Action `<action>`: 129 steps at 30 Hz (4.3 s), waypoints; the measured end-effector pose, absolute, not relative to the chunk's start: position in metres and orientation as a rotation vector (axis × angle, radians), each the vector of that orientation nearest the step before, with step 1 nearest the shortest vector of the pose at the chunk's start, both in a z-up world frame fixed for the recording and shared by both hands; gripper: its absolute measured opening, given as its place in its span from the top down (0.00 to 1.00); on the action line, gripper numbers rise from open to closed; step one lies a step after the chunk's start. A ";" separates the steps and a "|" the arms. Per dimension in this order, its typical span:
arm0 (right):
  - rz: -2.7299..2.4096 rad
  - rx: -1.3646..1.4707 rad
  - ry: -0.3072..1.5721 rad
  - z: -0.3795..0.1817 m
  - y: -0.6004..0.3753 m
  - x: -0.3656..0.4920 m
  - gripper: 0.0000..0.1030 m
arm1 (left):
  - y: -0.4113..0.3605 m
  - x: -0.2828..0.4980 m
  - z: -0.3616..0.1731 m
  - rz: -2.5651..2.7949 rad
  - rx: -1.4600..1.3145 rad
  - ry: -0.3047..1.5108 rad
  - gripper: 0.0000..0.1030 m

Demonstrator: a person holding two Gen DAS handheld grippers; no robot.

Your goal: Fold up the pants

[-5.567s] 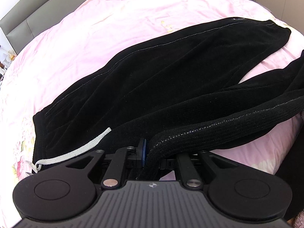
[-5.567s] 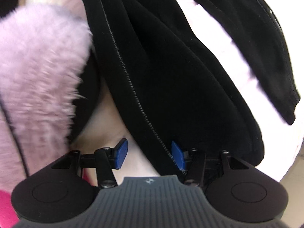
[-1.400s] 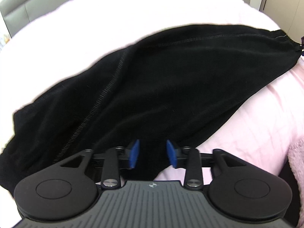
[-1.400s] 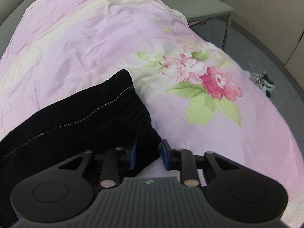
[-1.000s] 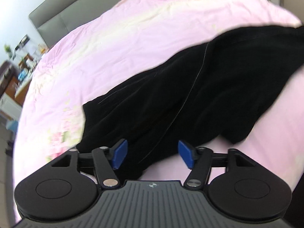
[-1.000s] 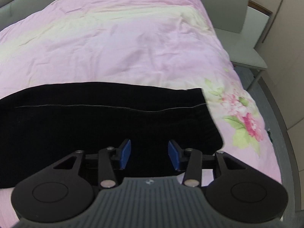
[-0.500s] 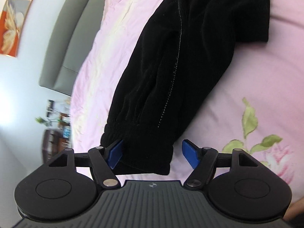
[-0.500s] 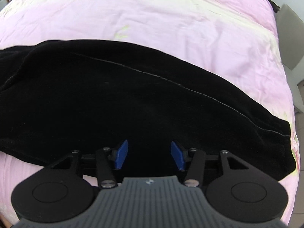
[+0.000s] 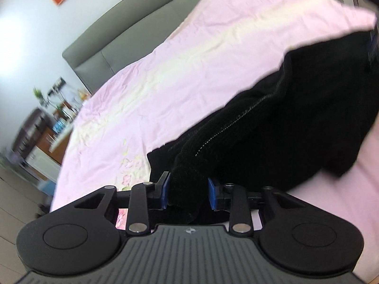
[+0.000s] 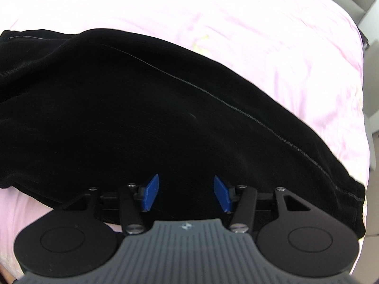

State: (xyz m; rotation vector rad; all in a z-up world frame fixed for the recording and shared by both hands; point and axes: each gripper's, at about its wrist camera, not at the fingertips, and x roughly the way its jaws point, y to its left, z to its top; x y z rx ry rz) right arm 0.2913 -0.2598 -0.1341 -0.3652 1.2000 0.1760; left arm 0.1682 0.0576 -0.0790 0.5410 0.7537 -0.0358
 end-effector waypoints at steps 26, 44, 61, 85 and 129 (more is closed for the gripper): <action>0.339 -0.333 1.167 -0.144 -0.217 0.312 0.51 | 0.208 0.359 -0.070 0.024 -0.016 1.059 0.23; 0.334 0.302 1.192 -0.121 -0.250 0.188 0.45 | 0.274 0.200 -0.114 0.174 -0.582 1.039 0.16; 0.448 0.469 1.145 -0.111 -0.201 0.164 1.00 | 0.300 0.226 -0.095 0.246 -0.731 0.867 0.71; 0.383 0.091 1.278 -0.138 -0.175 0.189 0.56 | 0.196 0.198 -0.082 0.382 -0.199 0.948 0.41; -0.360 0.643 1.044 -0.143 -0.675 0.211 0.38 | -0.134 0.302 -0.101 -0.346 -0.093 1.083 0.41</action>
